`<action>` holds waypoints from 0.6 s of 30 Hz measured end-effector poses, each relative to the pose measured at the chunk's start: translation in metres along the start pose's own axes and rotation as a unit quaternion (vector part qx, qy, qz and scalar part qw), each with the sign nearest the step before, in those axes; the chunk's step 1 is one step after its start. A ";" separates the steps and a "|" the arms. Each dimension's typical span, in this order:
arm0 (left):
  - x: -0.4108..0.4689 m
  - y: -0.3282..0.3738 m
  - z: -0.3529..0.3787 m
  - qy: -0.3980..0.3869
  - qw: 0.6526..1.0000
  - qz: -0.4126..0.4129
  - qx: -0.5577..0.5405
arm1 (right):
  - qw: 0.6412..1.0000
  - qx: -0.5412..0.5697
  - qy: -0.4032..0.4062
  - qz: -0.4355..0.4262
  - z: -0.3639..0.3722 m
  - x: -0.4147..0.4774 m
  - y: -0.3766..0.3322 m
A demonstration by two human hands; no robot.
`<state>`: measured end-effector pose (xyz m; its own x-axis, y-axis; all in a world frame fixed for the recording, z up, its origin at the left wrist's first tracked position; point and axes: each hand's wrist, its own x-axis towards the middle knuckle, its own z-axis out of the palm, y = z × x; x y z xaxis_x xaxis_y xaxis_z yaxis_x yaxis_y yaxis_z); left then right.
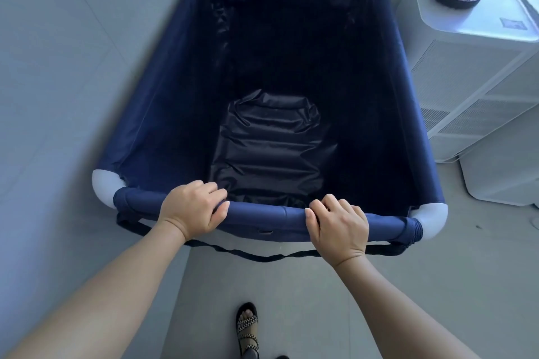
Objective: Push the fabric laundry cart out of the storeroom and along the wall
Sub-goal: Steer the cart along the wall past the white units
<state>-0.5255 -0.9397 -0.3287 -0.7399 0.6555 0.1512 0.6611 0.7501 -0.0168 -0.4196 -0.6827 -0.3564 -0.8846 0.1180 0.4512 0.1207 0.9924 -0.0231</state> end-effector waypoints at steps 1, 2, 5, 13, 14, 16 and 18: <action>0.000 0.000 0.000 -0.002 1.000 0.001 0.000 | 1.000 -0.001 -0.004 0.000 0.000 0.000 0.000; 0.000 -0.001 0.000 -0.005 1.000 0.003 0.000 | 1.000 -0.002 -0.006 0.001 -0.001 0.000 0.000; 0.000 -0.002 0.000 -0.013 1.000 0.006 -0.003 | 1.000 0.000 -0.016 0.002 -0.001 0.001 0.000; 0.001 -0.001 -0.006 -0.032 0.999 0.010 -0.029 | 0.994 0.011 -0.106 0.024 -0.017 0.003 -0.003; 0.001 -0.002 -0.007 -0.035 0.999 0.010 -0.033 | 0.992 0.012 -0.121 0.025 -0.019 0.003 -0.003; 0.002 -0.003 -0.010 -0.039 0.998 0.007 -0.046 | 0.987 0.017 -0.156 0.030 -0.022 0.005 -0.003; 0.000 -0.003 -0.010 -0.039 0.997 0.008 -0.061 | 0.980 0.032 -0.192 0.038 -0.025 0.006 -0.003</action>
<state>-0.5263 -0.9423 -0.3190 -0.7334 0.6757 0.0747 0.6797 0.7264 0.1022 -0.4136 -0.6855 -0.3316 -0.9798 0.1841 0.0780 0.1755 0.9788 -0.1052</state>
